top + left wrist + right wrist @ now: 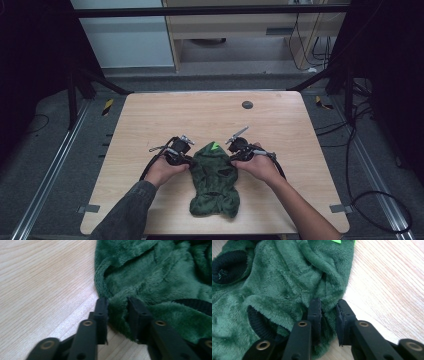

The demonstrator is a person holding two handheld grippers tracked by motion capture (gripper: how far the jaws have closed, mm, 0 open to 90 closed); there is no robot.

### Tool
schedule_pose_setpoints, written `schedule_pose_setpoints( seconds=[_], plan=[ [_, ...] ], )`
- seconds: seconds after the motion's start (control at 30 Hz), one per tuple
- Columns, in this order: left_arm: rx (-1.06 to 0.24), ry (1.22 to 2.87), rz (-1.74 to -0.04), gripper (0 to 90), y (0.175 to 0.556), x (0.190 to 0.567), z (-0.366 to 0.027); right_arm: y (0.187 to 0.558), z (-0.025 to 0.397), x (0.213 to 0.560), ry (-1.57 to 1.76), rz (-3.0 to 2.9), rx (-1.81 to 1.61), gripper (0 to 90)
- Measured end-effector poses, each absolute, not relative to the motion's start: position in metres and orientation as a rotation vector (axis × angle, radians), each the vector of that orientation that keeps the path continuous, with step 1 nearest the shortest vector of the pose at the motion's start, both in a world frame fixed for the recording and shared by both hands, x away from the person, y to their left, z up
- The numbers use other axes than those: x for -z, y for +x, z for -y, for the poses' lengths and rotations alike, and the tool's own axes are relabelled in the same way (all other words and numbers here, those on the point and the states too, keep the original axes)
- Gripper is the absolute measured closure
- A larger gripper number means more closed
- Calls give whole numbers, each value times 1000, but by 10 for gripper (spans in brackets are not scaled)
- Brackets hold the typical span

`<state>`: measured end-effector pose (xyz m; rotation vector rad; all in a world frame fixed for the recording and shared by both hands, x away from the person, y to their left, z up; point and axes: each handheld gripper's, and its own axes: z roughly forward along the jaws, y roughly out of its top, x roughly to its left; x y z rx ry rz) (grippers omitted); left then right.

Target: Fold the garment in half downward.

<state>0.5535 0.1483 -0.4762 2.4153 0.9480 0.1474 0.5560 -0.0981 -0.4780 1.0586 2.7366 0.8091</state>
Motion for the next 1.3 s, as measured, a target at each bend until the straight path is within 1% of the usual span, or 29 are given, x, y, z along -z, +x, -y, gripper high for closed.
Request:
schedule_pose_setpoints(
  seconds=[0.17,0.3,0.9,1.3],
  plan=[
    [-145,2412,-944,776,553,475,-149,556,98,477,1028,-2744,-800,800],
    [-146,2419,-930,796,552,473,-149,556,98,475,1015,-2747,-790,804],
    [-146,2419,-900,819,551,462,-150,553,99,458,944,-2745,-779,827],
    [-201,2426,-859,825,555,435,-145,555,101,431,893,-2715,-785,831]
  ],
)
